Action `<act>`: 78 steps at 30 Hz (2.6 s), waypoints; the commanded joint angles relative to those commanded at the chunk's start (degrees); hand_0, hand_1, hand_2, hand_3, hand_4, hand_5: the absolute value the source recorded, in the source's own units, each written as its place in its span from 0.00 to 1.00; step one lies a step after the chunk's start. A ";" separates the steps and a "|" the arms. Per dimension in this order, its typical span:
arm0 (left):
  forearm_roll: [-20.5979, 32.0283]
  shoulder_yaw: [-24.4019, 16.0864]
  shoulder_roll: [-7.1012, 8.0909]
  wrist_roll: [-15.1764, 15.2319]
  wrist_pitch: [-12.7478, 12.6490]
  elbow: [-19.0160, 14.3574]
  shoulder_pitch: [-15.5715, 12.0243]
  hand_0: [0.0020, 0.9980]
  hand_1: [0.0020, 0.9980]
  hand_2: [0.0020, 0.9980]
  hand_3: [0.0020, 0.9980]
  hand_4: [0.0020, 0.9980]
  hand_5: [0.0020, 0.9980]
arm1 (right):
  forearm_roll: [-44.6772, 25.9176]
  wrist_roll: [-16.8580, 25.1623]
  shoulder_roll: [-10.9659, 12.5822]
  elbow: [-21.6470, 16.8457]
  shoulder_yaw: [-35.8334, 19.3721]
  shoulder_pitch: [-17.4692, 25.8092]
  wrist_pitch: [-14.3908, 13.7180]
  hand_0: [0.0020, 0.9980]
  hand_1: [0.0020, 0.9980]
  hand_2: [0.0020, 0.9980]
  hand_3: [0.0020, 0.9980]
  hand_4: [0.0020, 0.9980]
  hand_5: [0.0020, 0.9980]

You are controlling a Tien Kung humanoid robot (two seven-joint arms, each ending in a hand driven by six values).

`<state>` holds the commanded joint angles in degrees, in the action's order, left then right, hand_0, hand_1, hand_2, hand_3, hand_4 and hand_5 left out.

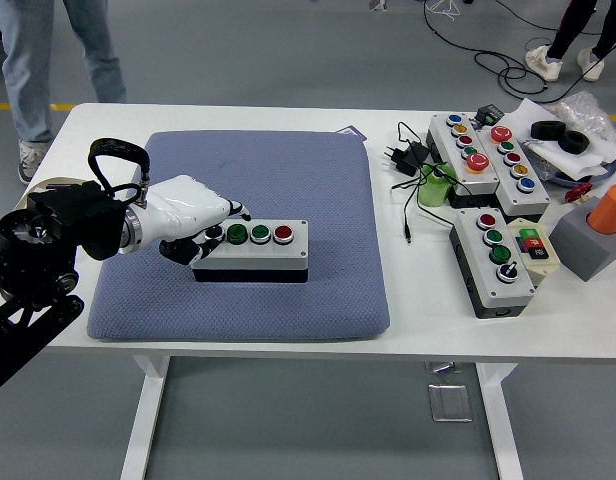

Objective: Pick up the button,place it on the desk,press the button,press the button

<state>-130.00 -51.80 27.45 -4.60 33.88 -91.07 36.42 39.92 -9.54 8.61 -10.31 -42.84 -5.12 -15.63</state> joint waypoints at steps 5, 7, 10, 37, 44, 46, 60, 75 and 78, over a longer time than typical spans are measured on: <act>0.00 0.94 -0.55 0.13 -0.57 0.65 0.17 0.19 0.09 0.10 0.88 0.49 0.00 | -0.14 0.02 -0.01 0.00 0.12 0.08 -0.02 0.63 0.48 0.54 0.58 0.27 0.03; 0.00 1.07 -0.66 0.10 -0.81 0.66 0.18 0.19 0.09 0.10 0.88 0.49 0.00 | -0.05 -0.01 -0.02 0.00 0.05 0.12 -0.02 0.63 0.48 0.54 0.58 0.27 0.03; 0.00 1.16 -0.78 0.17 -1.32 0.56 0.20 0.18 0.09 0.10 0.89 0.49 0.00 | -0.24 0.04 0.01 0.00 0.26 0.23 0.00 0.63 0.48 0.54 0.58 0.27 0.03; 0.00 4.42 -2.20 0.17 0.92 5.18 2.46 0.18 0.08 0.09 0.88 0.48 0.00 | 0.98 -0.20 0.12 0.00 -0.73 -0.15 -0.07 0.63 0.48 0.54 0.58 0.28 0.02; 0.00 3.93 -2.24 0.36 -0.48 4.87 2.30 0.18 0.08 0.10 0.87 0.48 0.00 | 0.98 -0.18 0.17 0.00 -0.71 -0.16 -0.05 0.63 0.48 0.54 0.58 0.28 0.02; 0.00 3.31 -2.27 0.51 -1.80 4.28 2.25 0.18 0.08 0.10 0.87 0.48 0.00 | 0.96 -0.17 0.17 0.00 -0.70 -0.16 -0.05 0.63 0.48 0.54 0.58 0.28 0.02; 0.00 4.20 -4.82 0.63 -3.19 3.25 3.92 0.17 0.08 0.10 0.88 0.48 0.00 | 1.15 -0.24 0.14 0.00 -0.73 -0.28 0.01 0.63 0.48 0.54 0.58 0.28 0.02; 0.00 5.88 -6.23 0.76 -3.16 8.33 4.84 0.17 0.08 0.09 0.88 0.47 0.00 | 1.39 -0.20 0.26 0.00 -0.80 -0.24 0.00 0.63 0.48 0.54 0.58 0.28 0.02; 0.00 6.47 -6.15 0.72 -2.97 8.61 4.79 0.17 0.08 0.09 0.88 0.47 0.00 | 1.42 -0.21 0.24 0.00 -0.86 -0.16 -0.02 0.63 0.48 0.54 0.58 0.28 0.02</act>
<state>-130.00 -45.33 21.31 -3.88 30.90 -82.46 41.20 41.34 -9.75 8.85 -10.31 -43.70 -5.29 -15.65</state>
